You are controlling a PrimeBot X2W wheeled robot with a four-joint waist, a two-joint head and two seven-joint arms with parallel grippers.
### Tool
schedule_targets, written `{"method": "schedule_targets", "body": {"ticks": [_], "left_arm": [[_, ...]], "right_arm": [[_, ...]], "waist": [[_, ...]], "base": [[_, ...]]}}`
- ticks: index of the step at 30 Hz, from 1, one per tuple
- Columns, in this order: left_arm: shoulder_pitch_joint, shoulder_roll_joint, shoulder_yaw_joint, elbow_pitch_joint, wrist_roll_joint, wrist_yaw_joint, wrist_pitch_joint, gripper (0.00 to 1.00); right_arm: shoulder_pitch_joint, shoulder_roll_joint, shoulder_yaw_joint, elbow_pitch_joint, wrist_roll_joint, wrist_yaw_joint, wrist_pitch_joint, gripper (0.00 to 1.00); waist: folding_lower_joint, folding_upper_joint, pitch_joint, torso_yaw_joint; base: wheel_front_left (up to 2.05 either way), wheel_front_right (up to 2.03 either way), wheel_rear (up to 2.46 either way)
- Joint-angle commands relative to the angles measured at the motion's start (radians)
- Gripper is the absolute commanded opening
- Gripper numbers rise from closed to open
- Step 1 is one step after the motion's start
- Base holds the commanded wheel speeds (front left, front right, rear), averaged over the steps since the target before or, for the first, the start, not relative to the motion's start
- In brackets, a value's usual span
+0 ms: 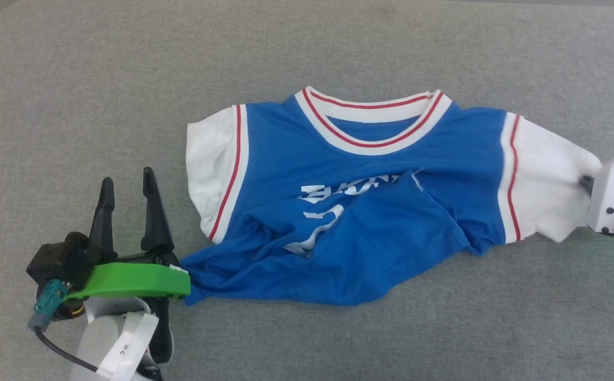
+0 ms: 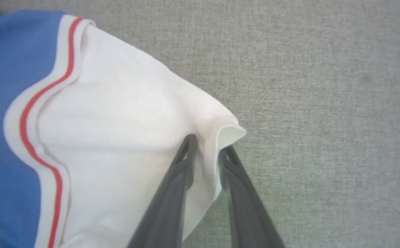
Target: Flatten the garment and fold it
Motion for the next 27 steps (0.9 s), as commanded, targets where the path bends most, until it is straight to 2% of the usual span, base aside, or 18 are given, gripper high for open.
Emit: {"method": "schedule_targets", "body": {"ticks": [1,8,14,20,23,27], "left_arm": [[0.003,0.004,-0.001,0.005,-0.008,-0.002,0.004,1.0],[0.004,0.017,0.0,0.023,-0.014,0.0,0.019,1.0],[0.023,0.024,-0.004,0.033,-0.021,0.001,0.037,1.0],[0.041,0.023,-0.009,0.035,-0.031,0.007,0.056,1.0],[0.046,0.025,-0.01,0.041,-0.039,0.01,0.078,1.0],[0.011,0.028,-0.034,0.049,-0.039,0.023,0.158,1.0]], "right_arm": [[0.01,0.018,-0.017,-0.01,-0.012,0.003,-0.042,1.0],[0.006,0.086,-0.099,-0.083,-0.013,0.003,-0.379,1.0],[0.09,0.146,-0.124,-0.137,0.018,0.003,-0.593,1.0],[0.215,0.187,-0.124,-0.165,0.043,0.003,-0.691,1.0],[0.25,0.196,-0.123,-0.166,0.055,0.003,-0.7,1.0],[0.266,0.201,-0.128,-0.176,0.06,0.003,-0.701,1.0]], "waist": [[-0.0001,0.0,-0.004,-0.008],[-0.0001,0.0,-0.047,-0.025],[-0.0001,0.0,-0.099,-0.032],[-0.0001,0.0,-0.131,-0.031],[-0.0001,0.0,-0.136,-0.033],[-0.0001,0.0,-0.125,-0.031]], "base": [[0.0,0.0,0.0],[0.0,0.0,0.0],[0.0,0.0,0.0],[0.0,0.0,0.0],[0.0,0.0,0.0],[0.0,0.0,0.0]]}}
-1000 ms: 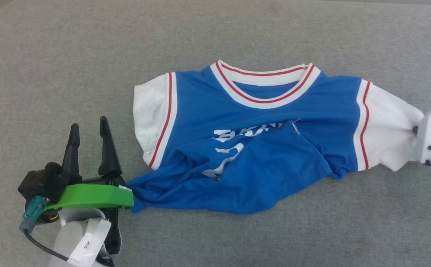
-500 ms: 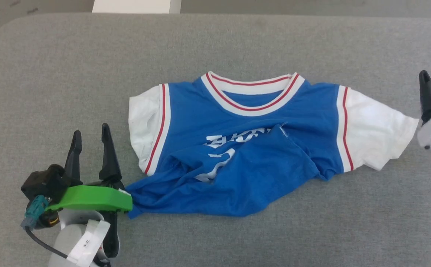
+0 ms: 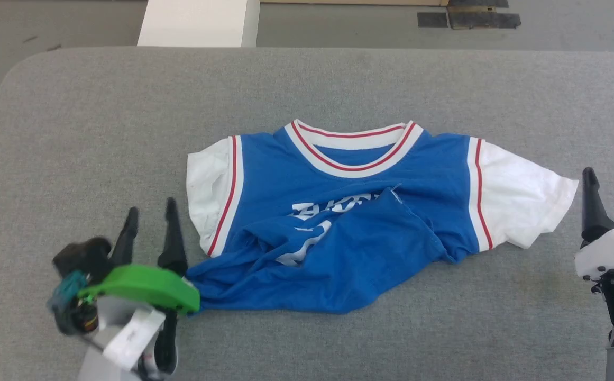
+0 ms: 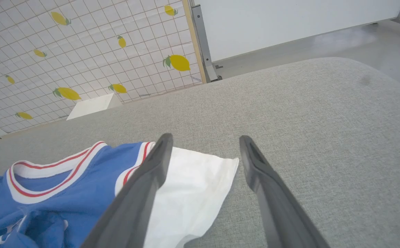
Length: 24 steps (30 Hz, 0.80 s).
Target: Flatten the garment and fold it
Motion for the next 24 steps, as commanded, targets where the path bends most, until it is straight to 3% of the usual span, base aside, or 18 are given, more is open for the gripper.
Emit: {"method": "schedule_targets", "body": {"ticks": [1,3,4,13,19,24], "left_arm": [[-0.042,0.009,-0.012,0.001,-0.001,0.006,0.037,1.0],[-0.097,0.016,-0.03,0.009,0.0,0.012,0.109,1.0],[-0.164,0.027,-0.051,0.024,0.006,0.021,0.199,1.0],[-0.429,0.083,-0.167,0.165,0.072,0.075,0.669,1.0],[-0.489,0.115,-0.209,0.251,0.104,0.085,0.824,1.0],[-0.499,0.128,-0.219,0.318,0.113,0.092,0.855,1.0]], "right_arm": [[0.008,0.003,-0.001,-0.011,0.004,0.003,0.0,1.0],[0.006,0.004,0.001,-0.019,0.003,0.003,0.006,1.0],[0.004,0.004,0.004,-0.026,0.0,0.003,0.012,1.0],[-0.006,0.006,0.024,-0.04,0.004,0.003,0.024,1.0],[-0.01,0.006,0.019,-0.044,0.007,0.003,0.024,1.0],[-0.017,0.006,0.016,-0.05,0.006,0.003,0.021,1.0]], "waist": [[0.0001,0.0,0.011,0.005],[0.0001,0.0,0.02,0.008],[0.0001,0.0,0.03,0.01],[0.0001,0.0,0.076,0.0],[0.0001,0.0,0.103,-0.013],[0.0001,0.0,0.119,-0.019]], "base": [[0.0,0.0,0.0],[0.0,0.0,0.0],[0.0,0.0,0.0],[0.0,0.0,0.0],[0.0,0.0,0.0],[0.0,0.0,0.0]]}}
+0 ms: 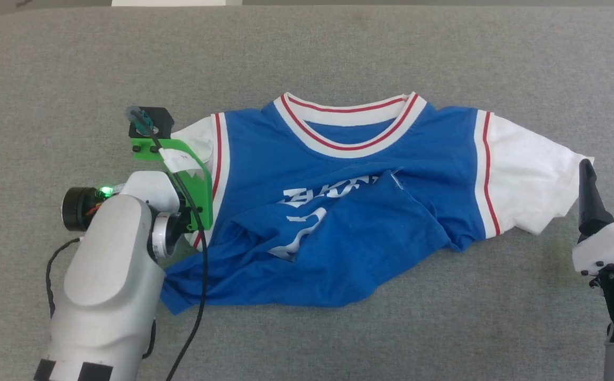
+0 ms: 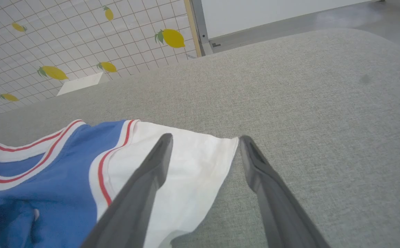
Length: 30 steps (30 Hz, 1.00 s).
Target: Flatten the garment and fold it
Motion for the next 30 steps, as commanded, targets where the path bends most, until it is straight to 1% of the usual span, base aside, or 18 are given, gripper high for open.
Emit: {"method": "schedule_targets", "body": {"ticks": [1,4,5,6,8,10,15,18,21,25,29,30], "left_arm": [[-0.014,0.007,0.001,0.023,-0.001,0.007,0.008,1.0],[-0.017,0.0,0.009,0.052,-0.013,0.013,0.002,0.99],[-0.017,-0.003,0.012,0.06,-0.019,0.014,-0.005,0.35],[-0.018,-0.008,0.019,0.064,-0.027,0.014,-0.015,0.0],[-0.017,-0.017,0.031,0.072,-0.047,0.012,-0.03,0.0],[-0.012,-0.031,0.063,0.066,-0.083,0.016,-0.059,0.0],[0.038,-0.059,0.193,0.002,-0.21,0.026,-0.148,0.0],[0.088,-0.062,0.266,-0.05,-0.266,0.04,-0.188,0.0],[0.161,-0.061,0.326,-0.098,-0.303,0.061,-0.212,0.0],[0.257,-0.063,0.365,-0.13,-0.318,0.094,-0.214,0.0],[0.322,-0.083,0.387,-0.136,-0.341,0.118,-0.214,0.0],[0.332,-0.087,0.388,-0.138,-0.343,0.121,-0.216,0.4]], "right_arm": [[-0.015,0.001,0.001,-0.008,0.004,0.003,-0.002,1.0],[-0.02,0.001,0.004,-0.011,0.005,0.003,-0.002,1.0],[-0.021,0.001,0.006,-0.012,0.004,0.003,-0.002,1.0],[-0.022,0.002,0.007,-0.012,0.004,0.003,-0.002,1.0],[-0.024,0.002,0.008,-0.01,0.004,0.003,-0.004,1.0],[-0.025,0.002,0.012,-0.005,0.004,0.003,-0.007,1.0],[-0.022,0.002,0.018,0.01,0.005,0.003,-0.014,1.0],[-0.018,0.002,0.017,0.014,0.004,0.003,-0.017,1.0],[-0.016,0.002,0.022,0.013,0.001,0.003,-0.016,1.0],[-0.02,0.002,0.032,0.013,0.004,0.003,-0.013,1.0],[-0.027,0.002,0.045,0.017,0.008,0.003,-0.014,1.0],[-0.028,0.002,0.048,0.017,0.008,0.003,-0.014,1.0]], "waist": [[0.0,-0.0001,0.008,-0.004],[0.0,-0.0001,0.018,-0.004],[0.0,-0.0001,0.02,-0.003],[0.0,-0.0001,0.023,-0.002],[0.0,-0.0001,0.025,0.002],[0.0,-0.0001,0.023,0.003],[0.0,-0.0001,0.006,0.007],[0.0,-0.0001,-0.002,0.016],[0.0,-0.0001,-0.004,0.024],[0.0,-0.0001,-0.001,0.034],[0.0,-0.0001,0.004,0.041],[0.0,-0.0001,0.005,0.042]], "base": [[0.0,0.0,0.0],[0.0,0.0,0.0],[0.0,0.0,0.0],[0.0,0.0,0.0],[0.0,0.0,0.0],[0.0,0.0,0.0],[0.0,0.0,0.0],[0.0,0.0,0.0],[0.0,0.0,0.0],[0.0,0.0,0.0],[0.0,0.0,0.0],[0.0,0.0,0.0]]}}
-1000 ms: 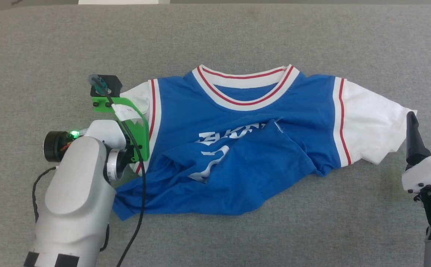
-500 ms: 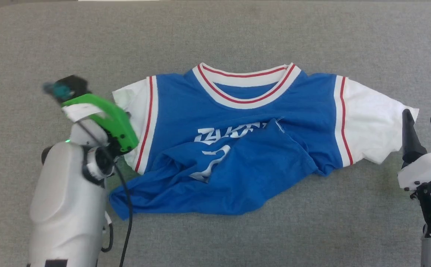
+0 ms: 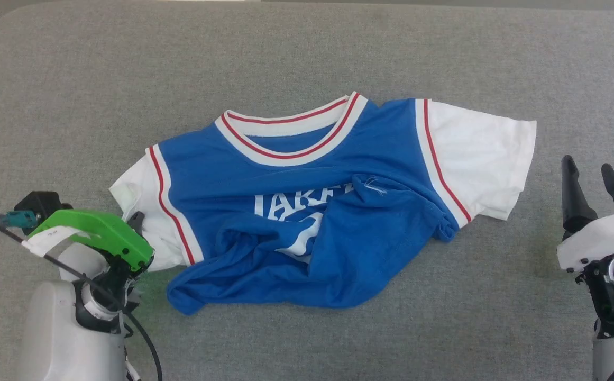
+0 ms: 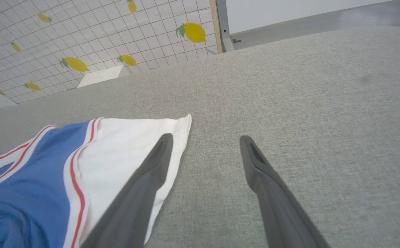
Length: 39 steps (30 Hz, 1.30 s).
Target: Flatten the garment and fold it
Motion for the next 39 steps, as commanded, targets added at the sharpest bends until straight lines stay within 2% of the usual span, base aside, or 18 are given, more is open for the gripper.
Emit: {"method": "schedule_targets", "body": {"ticks": [1,5,11,15,19,24,30,36,39], "left_arm": [[0.05,-0.007,0.007,0.016,-0.01,0.017,-0.002,1.0],[0.057,-0.011,0.038,-0.028,-0.02,0.012,-0.069,1.0],[0.096,0.033,0.051,-0.138,0.055,-0.013,-0.219,1.0],[0.145,0.067,0.014,-0.199,0.143,-0.053,-0.333,1.0],[0.2,0.06,-0.038,-0.222,0.194,-0.094,-0.432,1.0],[0.224,0.043,-0.068,-0.207,0.211,-0.107,-0.477,1.0],[0.22,0.036,-0.073,-0.205,0.21,-0.106,-0.504,1.0],[0.194,0.032,-0.079,-0.222,0.207,-0.103,-0.514,1.0],[0.18,0.028,-0.083,-0.233,0.204,-0.102,-0.518,1.0]], "right_arm": [[-0.017,0.001,0.005,0.003,0.006,0.003,-0.005,1.0],[-0.018,0.001,0.014,0.01,0.007,0.003,-0.006,1.0],[-0.007,0.001,0.023,0.031,0.012,0.003,-0.012,1.0],[0.001,0.001,0.027,0.041,0.017,0.003,-0.014,1.0],[0.001,0.001,0.022,0.036,0.005,0.003,-0.001,1.0],[-0.023,-0.02,0.029,0.026,-0.011,0.003,0.055,1.0],[-0.139,-0.097,0.085,0.035,-0.044,0.003,0.248,1.0],[-0.325,-0.211,0.209,0.109,-0.09,0.003,0.54,1.0],[-0.395,-0.244,0.273,0.144,-0.098,0.003,0.682,1.0]], "waist": [[0.0,-0.0001,0.002,0.003],[0.0,-0.0001,-0.005,0.004],[0.0,-0.0001,-0.036,-0.002],[0.0,-0.0001,-0.052,-0.004],[0.0,-0.0001,-0.064,0.002],[0.0,-0.0001,-0.063,0.011],[0.0,-0.0001,-0.037,0.01],[0.0,-0.0001,0.016,0.019],[0.0,-0.0001,0.045,0.03]], "base": [[0.0,0.0,0.0],[0.0,0.0,0.0],[0.0,0.0,0.0],[0.0,0.0,0.0],[0.0,0.0,0.0],[0.0,0.0,0.0],[0.0,0.0,0.0],[0.0,0.0,0.0],[0.0,0.0,0.0]]}}
